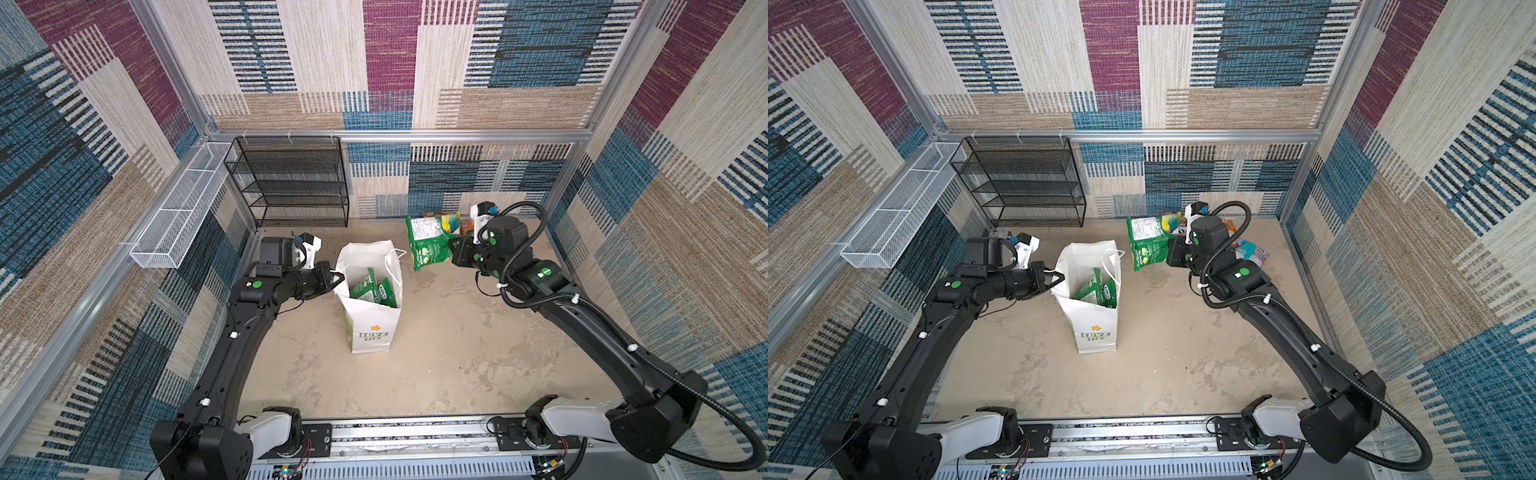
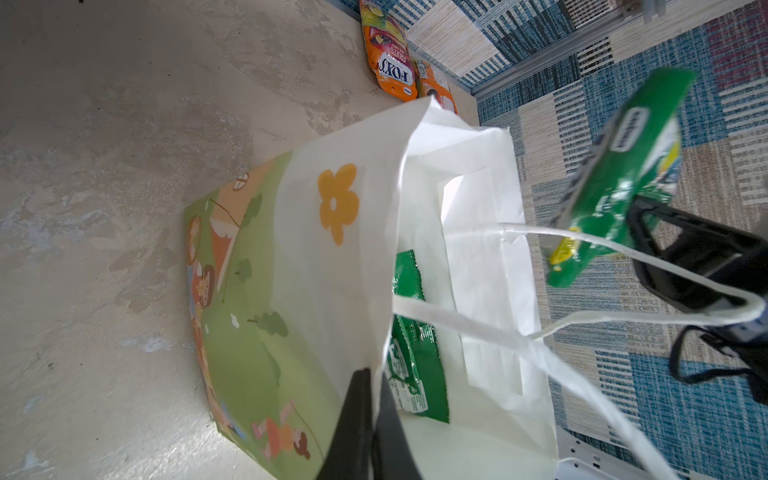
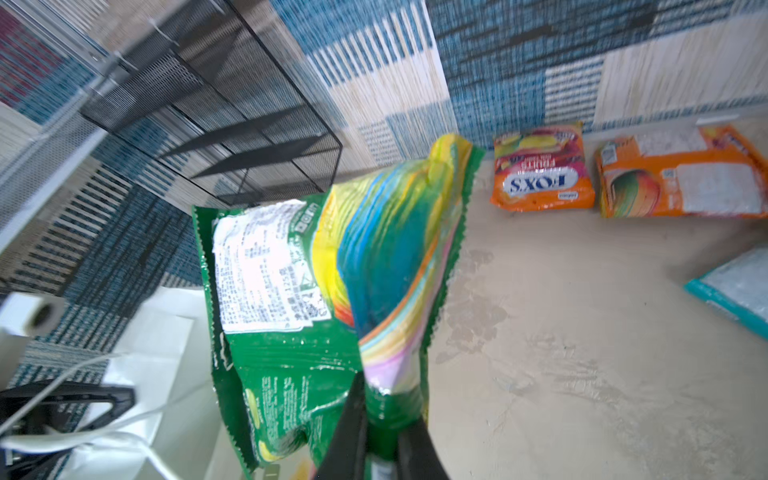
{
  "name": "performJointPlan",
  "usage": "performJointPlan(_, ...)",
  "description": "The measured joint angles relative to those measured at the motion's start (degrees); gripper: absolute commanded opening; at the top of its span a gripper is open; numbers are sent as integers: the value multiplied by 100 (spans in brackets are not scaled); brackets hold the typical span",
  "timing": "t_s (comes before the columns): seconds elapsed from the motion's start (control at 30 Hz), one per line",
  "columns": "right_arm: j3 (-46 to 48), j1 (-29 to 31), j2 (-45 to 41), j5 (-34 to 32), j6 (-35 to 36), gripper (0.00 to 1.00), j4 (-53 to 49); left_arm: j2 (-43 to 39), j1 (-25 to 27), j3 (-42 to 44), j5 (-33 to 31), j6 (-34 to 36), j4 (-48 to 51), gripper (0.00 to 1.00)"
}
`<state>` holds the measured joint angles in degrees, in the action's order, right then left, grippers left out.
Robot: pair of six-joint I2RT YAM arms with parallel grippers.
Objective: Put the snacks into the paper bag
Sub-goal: 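Lift the green rainbow packet with the right gripper, then carry the green rainbow packet over the bag and lower it inside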
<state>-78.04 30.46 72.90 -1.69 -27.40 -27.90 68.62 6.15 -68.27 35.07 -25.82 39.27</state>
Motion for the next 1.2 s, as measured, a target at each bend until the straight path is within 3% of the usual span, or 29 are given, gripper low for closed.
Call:
performJointPlan(0.27, -1840, 1056, 671, -492, 247, 0, -162, -20, -2, 2, 4, 2, 2, 0)
performJointPlan(0.7, -3545, 1644, 2498, -990, 796, 0, -833, 7, 0, 2, 111, 2, 2, 0)
performJointPlan(0.9, -3390, 1762, 2649, -1235, 876, 0, -1128, 17, 0, 2, 111, 2, 0, 0)
performJointPlan(1.2, -2350, 1873, 1958, -1237, 901, 0, -1335, 26, -2, 2, 114, 2, -2, 0)
